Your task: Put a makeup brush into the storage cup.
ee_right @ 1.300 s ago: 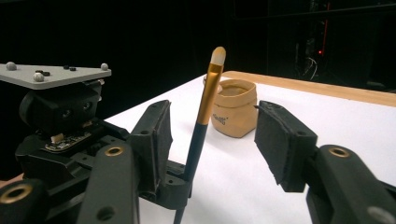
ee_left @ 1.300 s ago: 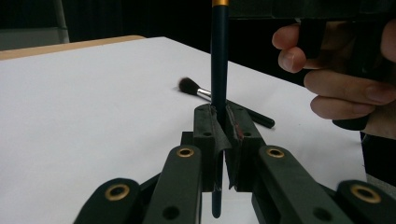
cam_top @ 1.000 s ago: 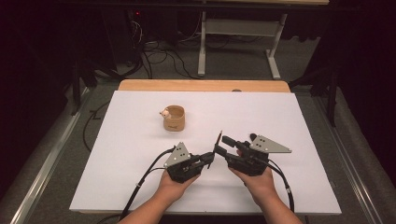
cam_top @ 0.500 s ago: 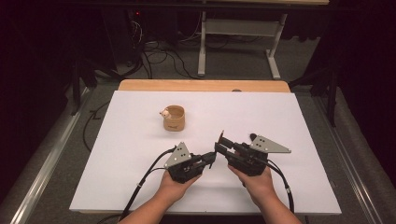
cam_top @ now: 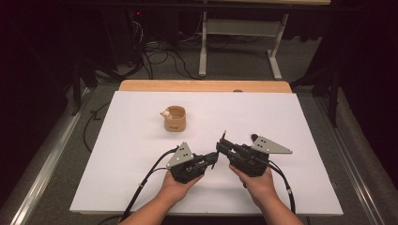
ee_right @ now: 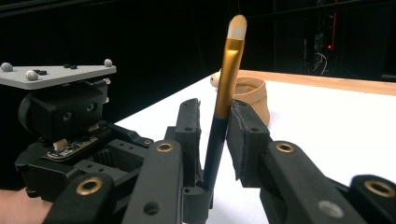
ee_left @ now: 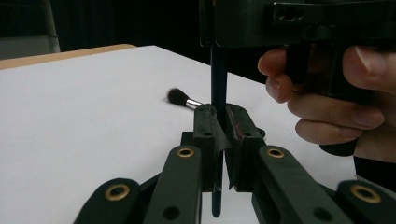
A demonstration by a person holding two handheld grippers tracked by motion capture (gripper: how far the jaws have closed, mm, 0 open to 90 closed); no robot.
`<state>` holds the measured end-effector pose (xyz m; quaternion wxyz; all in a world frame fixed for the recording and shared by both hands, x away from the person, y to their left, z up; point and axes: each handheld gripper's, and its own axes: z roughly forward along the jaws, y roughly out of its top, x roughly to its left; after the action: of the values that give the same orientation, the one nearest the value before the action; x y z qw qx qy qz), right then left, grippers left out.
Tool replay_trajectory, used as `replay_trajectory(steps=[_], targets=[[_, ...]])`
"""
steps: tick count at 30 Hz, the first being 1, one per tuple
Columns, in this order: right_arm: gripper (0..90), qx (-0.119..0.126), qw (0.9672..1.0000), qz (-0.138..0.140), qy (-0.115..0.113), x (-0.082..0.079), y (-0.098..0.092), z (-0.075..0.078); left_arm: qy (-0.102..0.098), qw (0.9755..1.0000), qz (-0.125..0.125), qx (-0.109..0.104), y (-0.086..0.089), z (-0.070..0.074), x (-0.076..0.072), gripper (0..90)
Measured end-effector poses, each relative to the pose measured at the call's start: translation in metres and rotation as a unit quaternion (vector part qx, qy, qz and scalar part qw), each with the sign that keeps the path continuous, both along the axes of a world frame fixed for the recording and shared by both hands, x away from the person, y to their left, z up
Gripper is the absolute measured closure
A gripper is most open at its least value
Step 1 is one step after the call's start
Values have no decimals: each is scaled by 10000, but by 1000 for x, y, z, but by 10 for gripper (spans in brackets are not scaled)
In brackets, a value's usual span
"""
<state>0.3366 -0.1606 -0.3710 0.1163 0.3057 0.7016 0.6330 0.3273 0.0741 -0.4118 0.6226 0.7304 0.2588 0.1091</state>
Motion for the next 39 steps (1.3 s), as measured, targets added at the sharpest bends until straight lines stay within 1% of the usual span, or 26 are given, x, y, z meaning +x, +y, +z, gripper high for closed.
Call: replay_trajectory(steps=[5, 8, 12, 21, 29, 31, 35, 39], targets=[[796, 88, 9999, 6, 64, 1, -1, -1, -3, 10000, -15, 22, -1, 0, -1, 841], [830, 112, 9999, -23, 111, 2, -2, -1, -8, 10000, -12, 27, -1, 0, -1, 840], [845, 154, 9998, 20, 150, 2, -3, -2, -14, 10000, -9, 40, -1, 0, -1, 840], [853, 186, 9997, 48, 164, 2, -3, -2, -30, 10000, -9, 43, -1, 0, -2, 840], [856, 176, 9997, 75, 164, 2, -3, -2, -31, 9999, 34, 111, -2, 1, -3, 836], [857, 162, 9997, 82, 138, 1, -2, -1, -22, 9999, 9, 171, -2, 3, -3, 809], [857, 132, 9998, 103, 65, 0, -2, 0, -50, 9998, -47, 189, -3, 6, -5, 721], [857, -2, 10000, 98, -1, -1, 0, -1, -53, 9996, -15, 281, -4, 7, -5, 660]])
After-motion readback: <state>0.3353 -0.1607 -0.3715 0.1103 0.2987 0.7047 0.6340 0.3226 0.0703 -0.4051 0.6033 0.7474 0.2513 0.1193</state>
